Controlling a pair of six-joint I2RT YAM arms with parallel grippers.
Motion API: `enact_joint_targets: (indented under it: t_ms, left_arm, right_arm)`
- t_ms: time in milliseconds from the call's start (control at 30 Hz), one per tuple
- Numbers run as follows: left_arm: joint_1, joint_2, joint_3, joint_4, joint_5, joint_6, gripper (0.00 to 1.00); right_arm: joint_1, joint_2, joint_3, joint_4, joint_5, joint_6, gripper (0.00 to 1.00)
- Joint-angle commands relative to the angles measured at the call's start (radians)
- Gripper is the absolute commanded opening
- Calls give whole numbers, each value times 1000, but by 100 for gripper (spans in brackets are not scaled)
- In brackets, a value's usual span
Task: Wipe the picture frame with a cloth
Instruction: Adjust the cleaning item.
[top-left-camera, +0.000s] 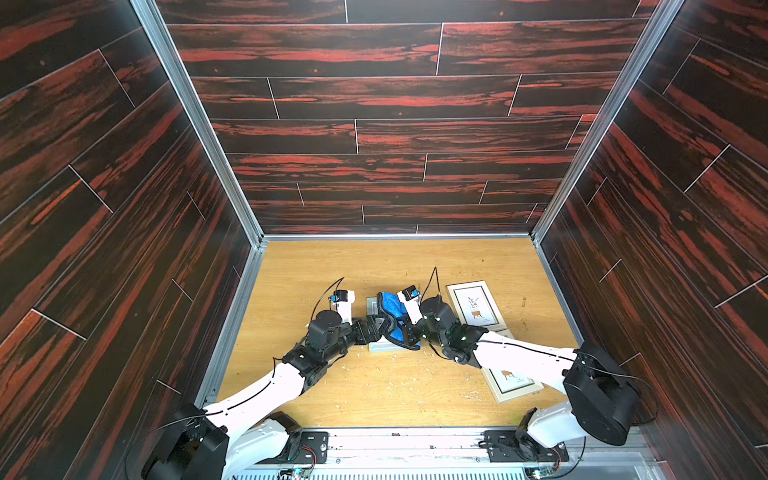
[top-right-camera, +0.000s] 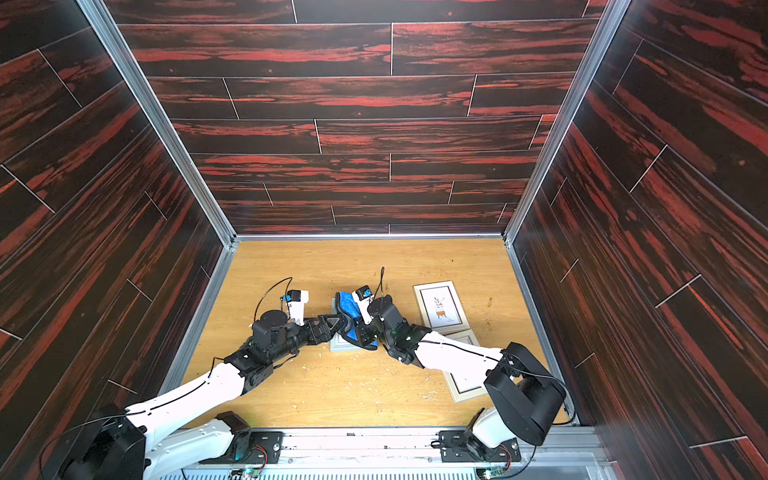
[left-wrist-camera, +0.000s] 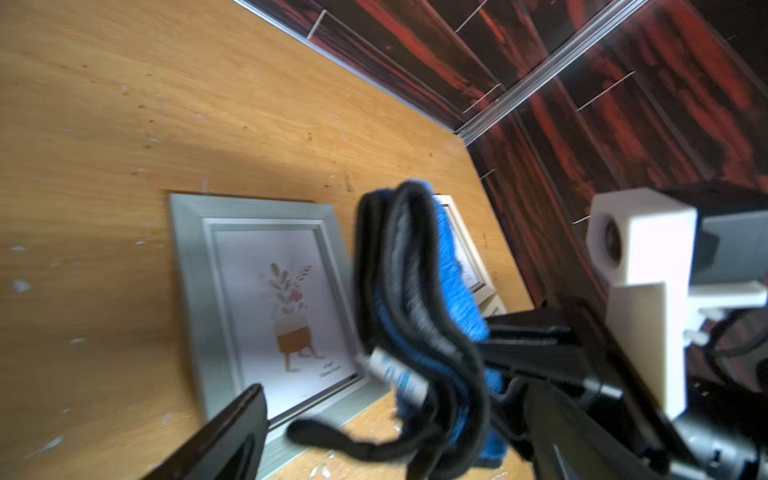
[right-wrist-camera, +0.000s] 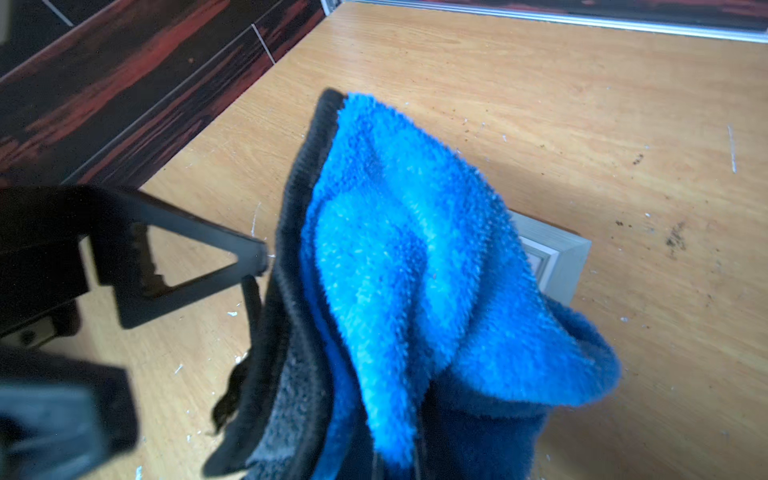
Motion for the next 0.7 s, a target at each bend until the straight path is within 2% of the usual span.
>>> enact_joint_targets:
  t_ms: [0, 100, 167, 333, 467, 500, 567, 667]
  left_arm:
    - [6, 36, -1, 94, 55, -44, 100]
    - [6, 68, 6, 119, 71, -53, 98]
    - [6, 83, 11, 130, 84, -64, 91]
    - [6, 111, 13, 163, 118, -70, 57]
    - [7, 108, 11, 159, 100, -76, 29]
    - [8, 104, 12, 142, 90, -75, 21]
    - [17, 95, 12, 101, 57, -74, 11]
    - [57, 62, -5, 51, 17, -68, 8]
  right_arm:
    - [37, -27, -11, 61, 14, -36, 0]
    - [55, -29, -15, 87, 9, -37, 0]
    - [64, -30, -16, 104, 2, -38, 0]
    - [91, -28, -12, 136, -5, -45, 0]
    - [93, -15, 0, 110, 52, -28, 1]
    - [93, -15, 1, 105, 64, -22, 7]
    - [93, -29, -9, 103, 85, -12, 17]
    - [93, -48, -15, 79, 137, 6, 36]
